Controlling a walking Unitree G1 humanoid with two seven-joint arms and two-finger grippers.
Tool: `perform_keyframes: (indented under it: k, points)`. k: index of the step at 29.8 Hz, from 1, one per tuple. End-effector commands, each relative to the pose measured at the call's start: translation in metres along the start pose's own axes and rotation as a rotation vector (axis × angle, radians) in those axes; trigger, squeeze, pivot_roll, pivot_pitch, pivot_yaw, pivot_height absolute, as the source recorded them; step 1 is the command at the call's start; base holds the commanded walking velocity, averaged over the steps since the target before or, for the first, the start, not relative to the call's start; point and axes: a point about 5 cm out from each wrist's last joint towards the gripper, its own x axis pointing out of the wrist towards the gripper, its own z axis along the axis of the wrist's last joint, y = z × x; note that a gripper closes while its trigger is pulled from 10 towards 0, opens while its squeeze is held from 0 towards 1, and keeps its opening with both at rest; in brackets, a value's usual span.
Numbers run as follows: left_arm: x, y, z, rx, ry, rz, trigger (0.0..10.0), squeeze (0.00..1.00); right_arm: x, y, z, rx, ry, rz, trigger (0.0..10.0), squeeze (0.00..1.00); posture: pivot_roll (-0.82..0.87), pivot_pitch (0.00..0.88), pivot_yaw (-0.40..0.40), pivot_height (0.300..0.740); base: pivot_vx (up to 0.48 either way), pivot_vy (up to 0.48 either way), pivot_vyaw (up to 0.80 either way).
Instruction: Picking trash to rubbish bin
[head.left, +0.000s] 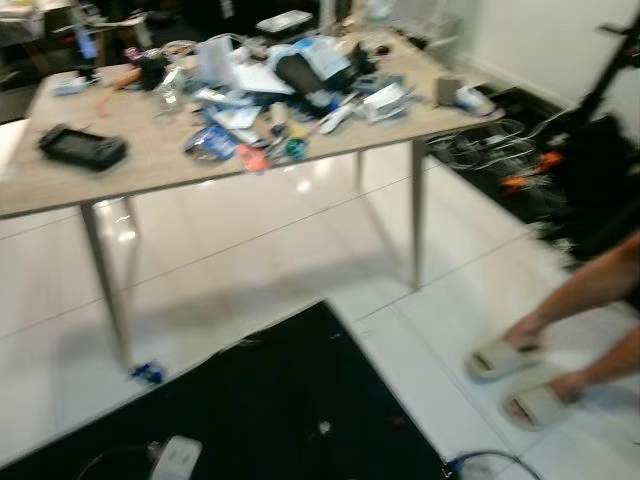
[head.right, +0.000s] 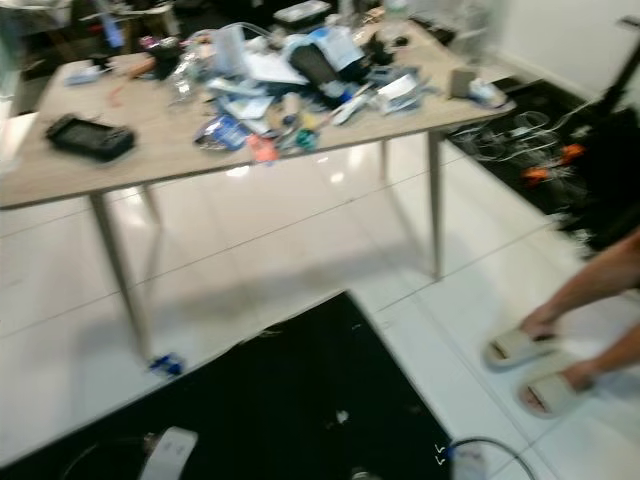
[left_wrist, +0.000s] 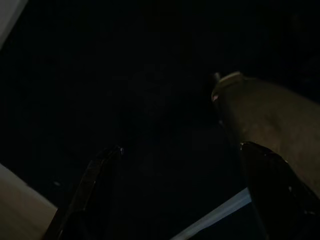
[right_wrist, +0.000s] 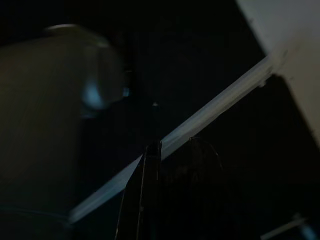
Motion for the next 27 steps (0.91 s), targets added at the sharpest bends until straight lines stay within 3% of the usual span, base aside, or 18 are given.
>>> perform_keyframes:
  k: [1,14,18,20,22,24,27]
  points:
    - [-0.002,0.004,-0.006,0.010,0.018,0.004,10.0,0.00,0.000,-0.001,-0.004,-0.009,0.025,-0.006,10.0,0.00,0.02,0.095,0.080,0.740,0.000,0.000,-0.79]
    - [-0.003,0.008,-0.013,0.021,0.035,0.028,10.0,0.00,0.000,-0.001,-0.006,-0.004,0.035,-0.035,10.0,0.00,0.00,0.080,0.100,0.740,0.000,0.000,-0.79]
    - [-0.006,0.026,-0.003,-0.141,-0.014,0.110,10.0,0.00,-0.001,0.000,-0.021,-0.085,0.090,-0.020,10.0,0.00,0.02,0.072,0.082,0.740,0.000,0.000,-0.79]
    - [-0.008,0.033,-0.002,-0.131,-0.018,0.129,10.0,0.00,-0.001,-0.001,-0.023,-0.115,0.101,-0.018,10.0,0.00,0.03,0.072,0.073,0.740,0.000,0.000,-0.79]
    - [-0.011,0.044,-0.005,-0.135,-0.014,0.162,10.0,0.00,-0.005,-0.005,-0.046,-0.156,0.133,-0.017,10.0,0.00,0.03,0.067,0.065,0.740,0.000,0.000,-0.79]
    - [-0.012,0.046,-0.005,-0.137,-0.013,0.171,10.0,0.00,-0.006,-0.006,-0.053,-0.165,0.139,-0.017,10.0,0.00,0.03,0.067,0.065,0.740,0.000,0.000,-0.79]
    - [-0.013,0.049,-0.009,-0.165,-0.010,0.189,10.0,0.00,-0.005,-0.007,-0.048,-0.193,0.114,-0.020,10.0,0.00,0.03,0.055,0.057,0.740,0.000,0.000,-0.79]
